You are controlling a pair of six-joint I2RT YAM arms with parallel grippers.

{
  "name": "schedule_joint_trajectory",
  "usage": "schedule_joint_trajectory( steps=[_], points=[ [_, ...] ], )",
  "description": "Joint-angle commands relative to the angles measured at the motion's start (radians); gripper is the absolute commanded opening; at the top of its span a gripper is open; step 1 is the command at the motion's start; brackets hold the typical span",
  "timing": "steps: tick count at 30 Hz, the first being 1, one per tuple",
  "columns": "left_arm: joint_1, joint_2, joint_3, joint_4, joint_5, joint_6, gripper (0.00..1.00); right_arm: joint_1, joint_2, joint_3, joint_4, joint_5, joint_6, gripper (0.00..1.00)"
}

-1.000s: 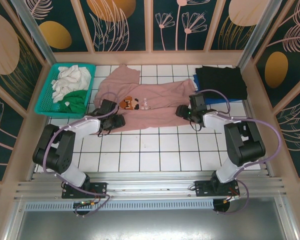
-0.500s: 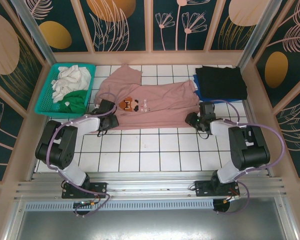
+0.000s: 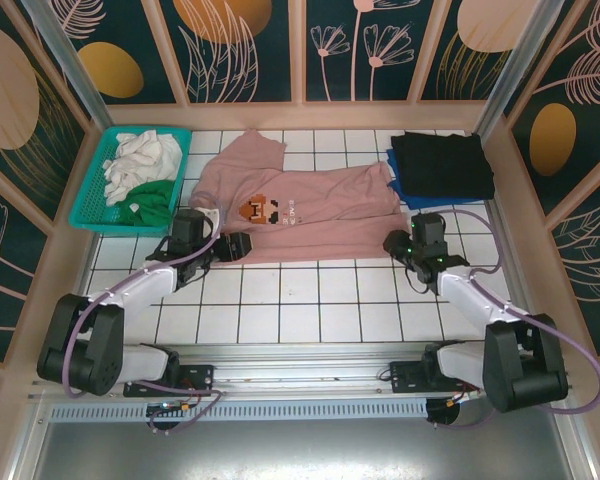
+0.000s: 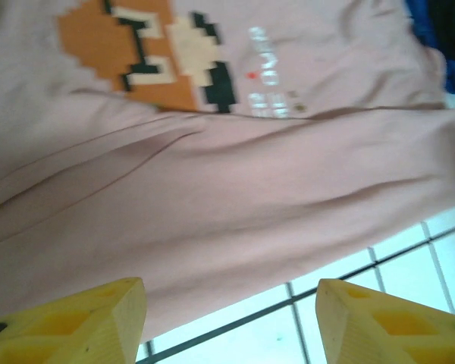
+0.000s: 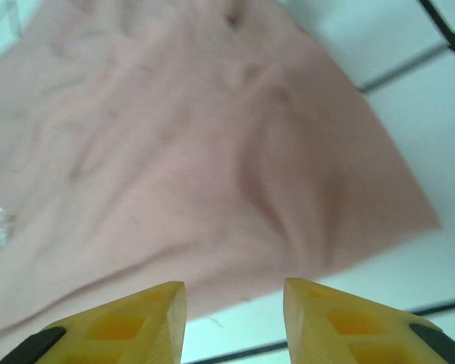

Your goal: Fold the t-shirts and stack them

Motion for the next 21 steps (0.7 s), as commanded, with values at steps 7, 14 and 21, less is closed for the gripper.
schedule_joint_trajectory(
  steps=[7, 14, 21],
  points=[
    [-0.002, 0.099, 0.068, -0.055, -0.141, 0.077, 0.61, 0.048, 0.283, 0.149, 0.102, 0.061, -0.035, 0.40],
    [-0.002, 0.257, 0.217, -0.239, -0.474, -0.044, 0.61, -0.020, 0.332, 0.087, 0.124, 0.036, -0.027, 0.41],
    [0.008, 0.337, 0.279, -0.277, -0.571, -0.108, 0.63, -0.108, 0.284, 0.002, 0.111, 0.032, -0.009, 0.42]
  ],
)
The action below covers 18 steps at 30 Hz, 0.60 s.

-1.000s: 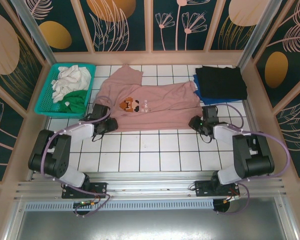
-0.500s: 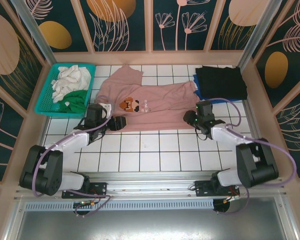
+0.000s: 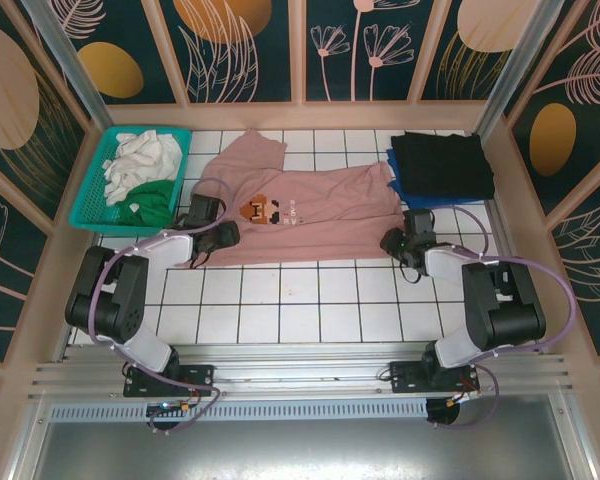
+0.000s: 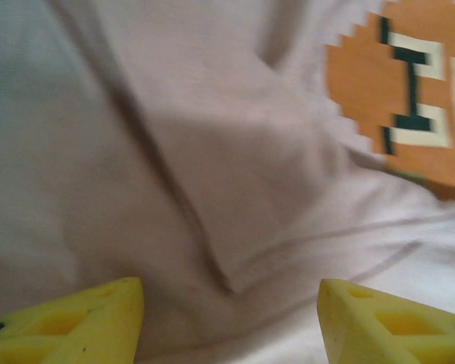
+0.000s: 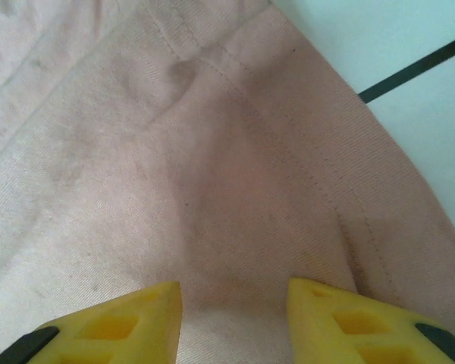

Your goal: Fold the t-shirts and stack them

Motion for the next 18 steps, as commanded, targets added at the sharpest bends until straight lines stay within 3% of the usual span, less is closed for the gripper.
schedule_joint_trajectory(
  steps=[1, 7, 13, 18],
  points=[
    [0.019, 0.037, 0.040, -0.074, -0.104, -0.058, 0.63, -0.056, -0.031, -0.053, -0.013, -0.005, 0.014, 0.42],
    [0.057, 0.044, 0.031, -0.086, -0.141, -0.079, 0.63, -0.091, -0.075, -0.064, -0.046, -0.027, -0.002, 0.42],
    [0.059, 0.023, 0.002, -0.166, -0.220, -0.143, 0.53, -0.091, -0.172, -0.075, -0.098, -0.039, 0.002, 0.42],
    [0.068, -0.028, -0.025, -0.184, -0.255, -0.176, 0.53, -0.068, -0.237, -0.070, -0.090, -0.048, -0.003, 0.43]
  ],
)
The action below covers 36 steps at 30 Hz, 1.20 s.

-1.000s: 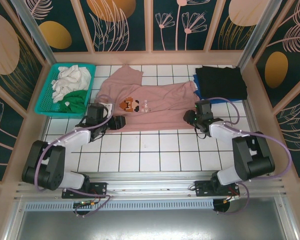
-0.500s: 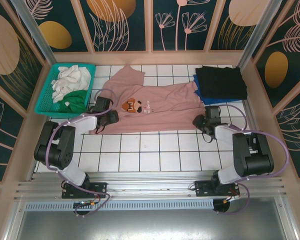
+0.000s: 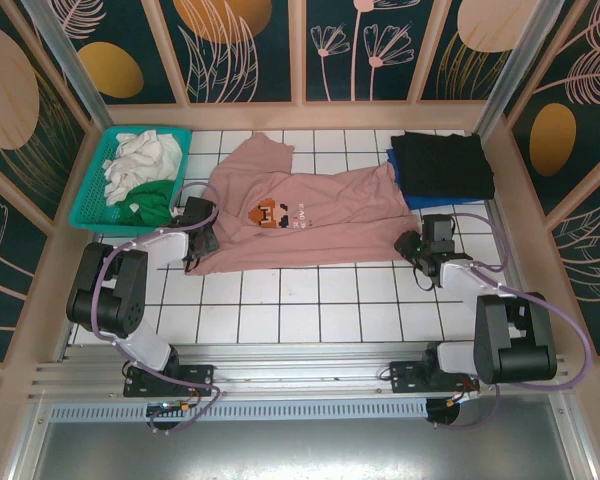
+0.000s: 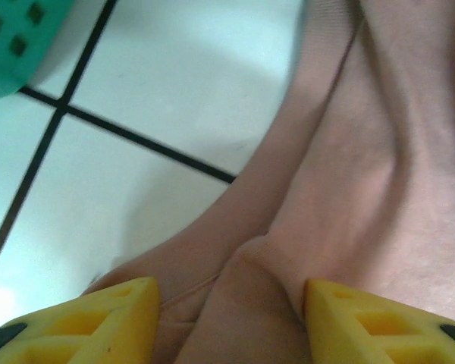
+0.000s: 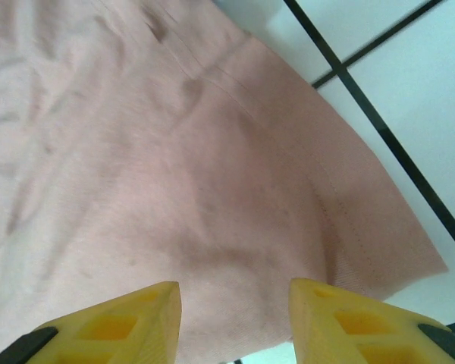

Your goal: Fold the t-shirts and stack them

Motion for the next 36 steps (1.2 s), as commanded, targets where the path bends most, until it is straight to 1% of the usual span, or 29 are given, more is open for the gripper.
schedule_joint_trajectory(
  steps=[1, 3, 6, 10, 12, 14, 17, 18, 20, 21, 22, 24, 25, 28, 31, 36],
  points=[
    [0.009, -0.031, -0.006, -0.049, -0.050, -0.039, 0.54, 0.019, -0.014, -0.003, 0.009, -0.021, -0.009, 0.43],
    [0.010, -0.026, -0.002, -0.025, -0.013, -0.037, 0.55, 0.027, 0.052, 0.017, 0.042, -0.034, -0.025, 0.43],
    [0.009, 0.003, 0.010, 0.034, 0.041, -0.020, 0.56, 0.029, 0.137, 0.042, 0.034, 0.004, -0.029, 0.42],
    [0.013, 0.111, 0.088, -0.004, 0.023, -0.026, 0.48, 0.017, 0.163, 0.026, -0.014, 0.062, 0.006, 0.40],
    [0.029, 0.119, 0.086, 0.012, 0.027, -0.047, 0.43, -0.003, 0.147, -0.001, -0.031, 0.067, 0.025, 0.39],
    [0.050, 0.110, 0.077, 0.024, 0.034, -0.071, 0.39, -0.013, 0.120, -0.032, -0.030, 0.051, 0.038, 0.36],
    [0.059, 0.088, 0.085, 0.005, 0.017, -0.086, 0.34, -0.016, 0.081, -0.059, -0.037, 0.033, 0.045, 0.28],
    [0.059, 0.080, 0.087, -0.001, 0.014, -0.089, 0.34, -0.017, 0.069, -0.059, -0.043, 0.031, 0.044, 0.23],
    [0.059, 0.033, 0.087, -0.016, 0.007, -0.094, 0.34, -0.017, 0.047, -0.052, -0.063, 0.024, 0.039, 0.18],
    [0.060, 0.015, 0.087, -0.021, 0.004, -0.092, 0.37, -0.017, 0.030, -0.046, -0.073, 0.020, 0.037, 0.17],
    [0.059, -0.001, 0.087, -0.025, 0.004, -0.086, 0.43, -0.016, 0.014, -0.040, -0.081, 0.016, 0.036, 0.15],
    [0.058, -0.024, 0.089, -0.018, 0.015, -0.053, 0.61, -0.015, -0.027, -0.025, -0.086, 0.014, 0.037, 0.14],
    [0.056, -0.024, 0.095, -0.015, 0.025, -0.038, 0.64, -0.015, -0.039, -0.015, -0.085, 0.020, 0.037, 0.14],
    [0.044, 0.016, 0.139, -0.010, 0.093, 0.002, 0.65, -0.014, -0.022, 0.048, -0.072, 0.033, 0.026, 0.18],
    [0.000, 0.091, 0.205, 0.006, 0.154, 0.035, 0.65, -0.014, 0.064, 0.124, -0.043, 0.019, 0.003, 0.22],
    [-0.050, 0.233, 0.349, -0.036, 0.178, 0.066, 0.66, -0.015, 0.239, 0.232, -0.041, 0.041, -0.032, 0.32]
  ],
)
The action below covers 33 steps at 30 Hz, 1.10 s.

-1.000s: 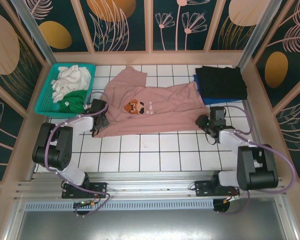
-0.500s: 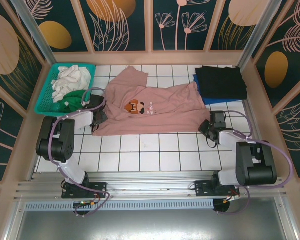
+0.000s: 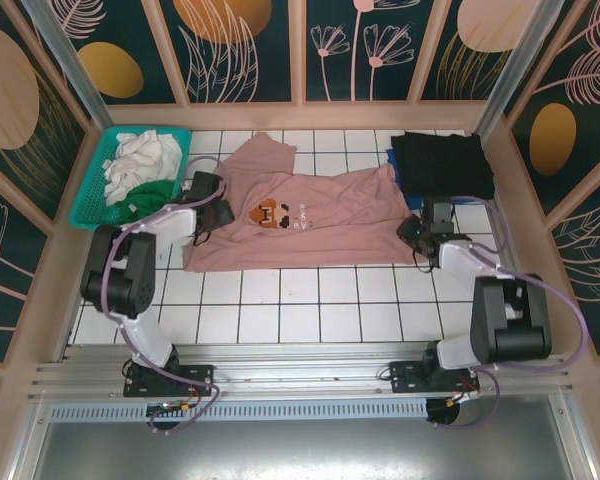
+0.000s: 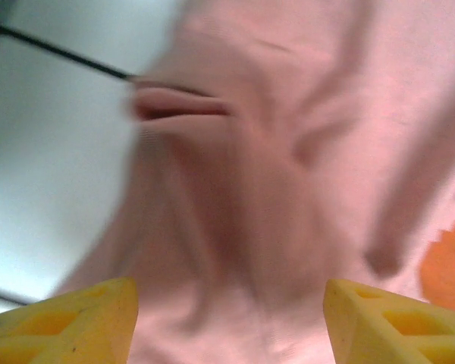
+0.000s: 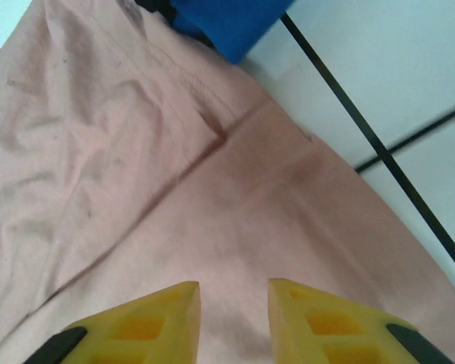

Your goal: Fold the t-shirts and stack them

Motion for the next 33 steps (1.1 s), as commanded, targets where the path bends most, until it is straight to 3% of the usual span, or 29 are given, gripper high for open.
schedule_joint_trajectory(
  steps=[1, 7, 12, 21, 27, 30, 33],
  points=[
    [-0.016, 0.065, 0.070, -0.038, 0.041, 0.045, 0.66, -0.006, 0.105, 0.061, 0.005, 0.027, -0.038, 0.33],
    [-0.017, 0.161, 0.156, -0.091, 0.008, 0.053, 0.57, -0.009, 0.219, 0.103, 0.000, 0.058, -0.045, 0.33],
    [-0.016, 0.171, 0.199, -0.115, 0.021, 0.057, 0.34, -0.015, 0.201, 0.060, 0.012, 0.059, -0.043, 0.32],
    [-0.016, 0.163, 0.290, -0.182, 0.001, 0.078, 0.25, -0.014, 0.149, 0.009, -0.010, 0.091, -0.041, 0.32],
    [-0.016, 0.235, 0.388, -0.223, 0.011, 0.074, 0.13, 0.007, 0.078, -0.038, -0.008, 0.085, -0.045, 0.33],
    [-0.016, 0.283, 0.466, -0.253, 0.007, 0.074, 0.00, 0.040, 0.043, -0.063, -0.001, 0.086, -0.052, 0.34],
    [-0.016, 0.338, 0.553, -0.271, 0.039, 0.077, 0.00, 0.088, 0.010, -0.083, -0.026, 0.105, -0.039, 0.34]
  ],
)
